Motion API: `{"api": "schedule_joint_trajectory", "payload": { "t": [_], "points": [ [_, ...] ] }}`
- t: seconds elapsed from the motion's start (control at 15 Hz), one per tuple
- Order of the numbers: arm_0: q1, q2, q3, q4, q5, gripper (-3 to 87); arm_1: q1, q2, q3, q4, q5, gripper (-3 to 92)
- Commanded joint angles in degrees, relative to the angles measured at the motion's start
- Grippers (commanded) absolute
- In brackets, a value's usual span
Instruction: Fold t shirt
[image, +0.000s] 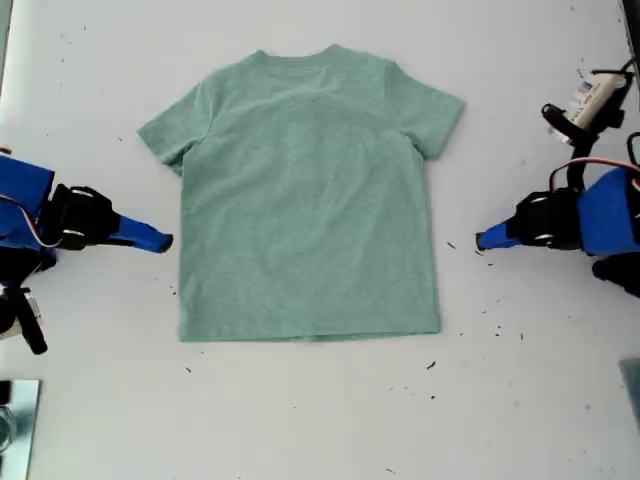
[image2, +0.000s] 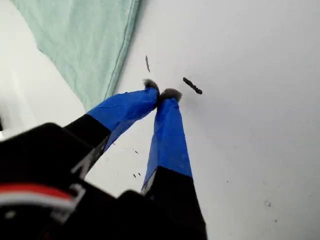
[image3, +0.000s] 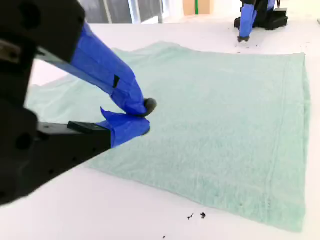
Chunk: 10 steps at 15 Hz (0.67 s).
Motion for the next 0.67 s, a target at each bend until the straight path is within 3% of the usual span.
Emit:
{"api": "schedule_joint_trajectory", "payload": {
  "t": [0.0, 0.33, 0.6],
  "points": [
    [0.7, 0.3, -0.2, -0.2, -0.8, -0.1, 3.1, -16.0, -16.3, 0.3, -6.1, 2.5],
    [0.4, 0.3, -0.2, -0.2, -0.8, -0.1, 26.6, -53.8, -60.6, 11.0, -36.3, 2.5],
    [0.1, 0.3, -0.2, -0.2, -0.8, -0.1, 39.7, -68.1, -79.5, 14.8, -48.3, 2.5]
  ]
}}
